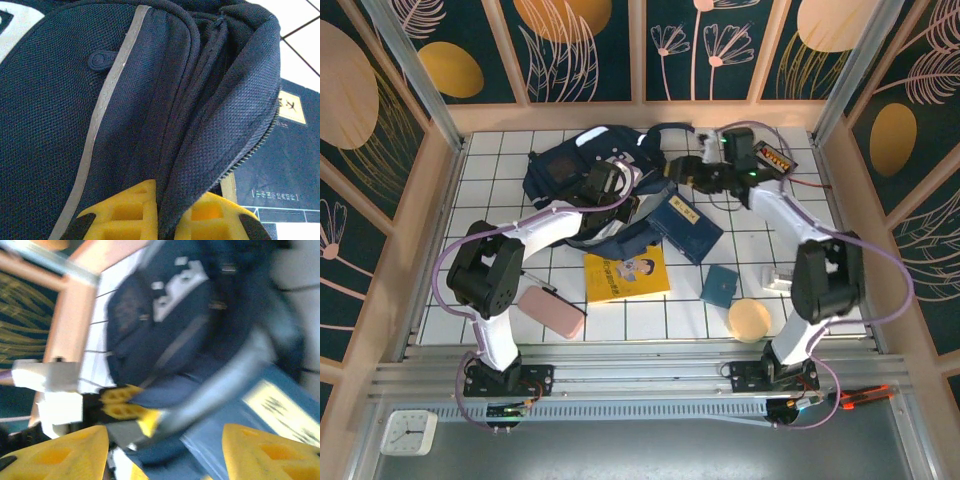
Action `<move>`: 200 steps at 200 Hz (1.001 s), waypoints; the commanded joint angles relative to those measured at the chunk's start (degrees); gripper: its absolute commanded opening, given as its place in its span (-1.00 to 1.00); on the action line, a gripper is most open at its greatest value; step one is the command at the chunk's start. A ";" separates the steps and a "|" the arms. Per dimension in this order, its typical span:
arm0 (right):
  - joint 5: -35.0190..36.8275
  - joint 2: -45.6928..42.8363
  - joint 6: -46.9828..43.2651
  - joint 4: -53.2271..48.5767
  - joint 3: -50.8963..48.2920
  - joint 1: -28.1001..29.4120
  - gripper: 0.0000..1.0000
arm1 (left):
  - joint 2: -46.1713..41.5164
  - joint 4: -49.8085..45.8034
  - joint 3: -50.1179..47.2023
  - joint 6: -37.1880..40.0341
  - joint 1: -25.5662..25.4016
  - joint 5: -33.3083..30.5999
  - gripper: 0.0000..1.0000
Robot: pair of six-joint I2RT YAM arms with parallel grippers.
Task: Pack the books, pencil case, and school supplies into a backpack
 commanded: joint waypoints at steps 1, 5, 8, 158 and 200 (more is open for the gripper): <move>3.86 -2.44 0.17 -13.64 -7.93 -5.25 0.32 | 0.22 1.44 0.79 -0.92 0.40 2.05 -1.00; 3.60 -2.44 -0.55 -14.92 -8.89 -5.71 0.33 | 0.23 1.44 0.75 -0.92 0.42 2.06 -1.00; 3.35 -2.37 -0.88 -15.77 -9.41 -5.93 0.34 | 0.19 1.44 0.77 -1.00 0.43 2.15 -1.00; 60.33 11.98 -20.03 -15.30 -2.20 29.10 0.65 | -0.87 2.25 -0.79 -2.60 0.39 3.31 -1.00; 65.80 16.20 -22.07 -14.91 -0.49 29.59 0.65 | -0.92 1.88 -0.44 -2.34 0.39 3.63 -1.00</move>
